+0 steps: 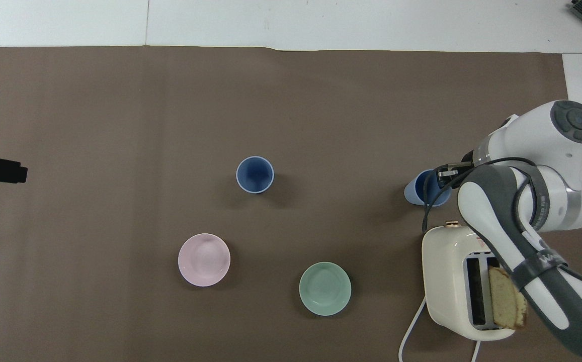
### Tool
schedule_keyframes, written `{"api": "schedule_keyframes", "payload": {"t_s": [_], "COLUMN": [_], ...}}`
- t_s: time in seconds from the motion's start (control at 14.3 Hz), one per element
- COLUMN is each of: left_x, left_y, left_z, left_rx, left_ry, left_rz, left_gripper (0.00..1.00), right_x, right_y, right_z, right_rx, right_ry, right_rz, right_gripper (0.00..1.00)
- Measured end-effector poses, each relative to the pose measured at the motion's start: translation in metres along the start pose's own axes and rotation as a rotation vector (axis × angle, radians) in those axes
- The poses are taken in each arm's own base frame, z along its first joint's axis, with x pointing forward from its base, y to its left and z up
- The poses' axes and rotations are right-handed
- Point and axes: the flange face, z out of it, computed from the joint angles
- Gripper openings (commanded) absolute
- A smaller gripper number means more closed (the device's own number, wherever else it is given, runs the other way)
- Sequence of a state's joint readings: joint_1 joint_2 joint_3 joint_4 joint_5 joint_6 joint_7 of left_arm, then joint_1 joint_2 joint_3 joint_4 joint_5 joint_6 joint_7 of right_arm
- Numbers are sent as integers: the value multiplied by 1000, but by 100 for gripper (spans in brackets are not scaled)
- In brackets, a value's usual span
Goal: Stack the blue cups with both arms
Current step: 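Grasp the second blue cup with the right gripper and lift it, then carry the blue cup with the right gripper over the placed cup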
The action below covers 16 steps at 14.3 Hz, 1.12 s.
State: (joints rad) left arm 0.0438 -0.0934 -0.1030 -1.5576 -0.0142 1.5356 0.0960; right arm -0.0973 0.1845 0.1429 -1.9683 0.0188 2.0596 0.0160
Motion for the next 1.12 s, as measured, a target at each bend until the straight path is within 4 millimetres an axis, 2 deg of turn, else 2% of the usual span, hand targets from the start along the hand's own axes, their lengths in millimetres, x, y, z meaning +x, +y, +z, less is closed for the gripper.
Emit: {"api": "schedule_keyframes", "payload": {"t_s": [0.07,0.42,0.56,0.84,1.12], "left_x": [0,-1,-1,-1,-2], "left_y": [-3,-5,-7,-9,-9], "left_z": [0,0,0,0,0], "left_rx": [0,-1,-1,-1,-1], "left_ry": [0,-4,-4,-5,-7], "left_rz": [-5,-9,-13,-16,-17], "left_gripper": [100,100,100,100,100], "right_x": [1,6,10,17,18], "right_y": [0,-3,-6,-30,-84], "right_z": [3,1,-10,-72,-125], "right_rx": [1,12,13,17,56], "right_ry": [2,19,22,11,59], "right_rz": [0,0,-6,16,78], "right_gripper": [0,0,0,0,0]}}
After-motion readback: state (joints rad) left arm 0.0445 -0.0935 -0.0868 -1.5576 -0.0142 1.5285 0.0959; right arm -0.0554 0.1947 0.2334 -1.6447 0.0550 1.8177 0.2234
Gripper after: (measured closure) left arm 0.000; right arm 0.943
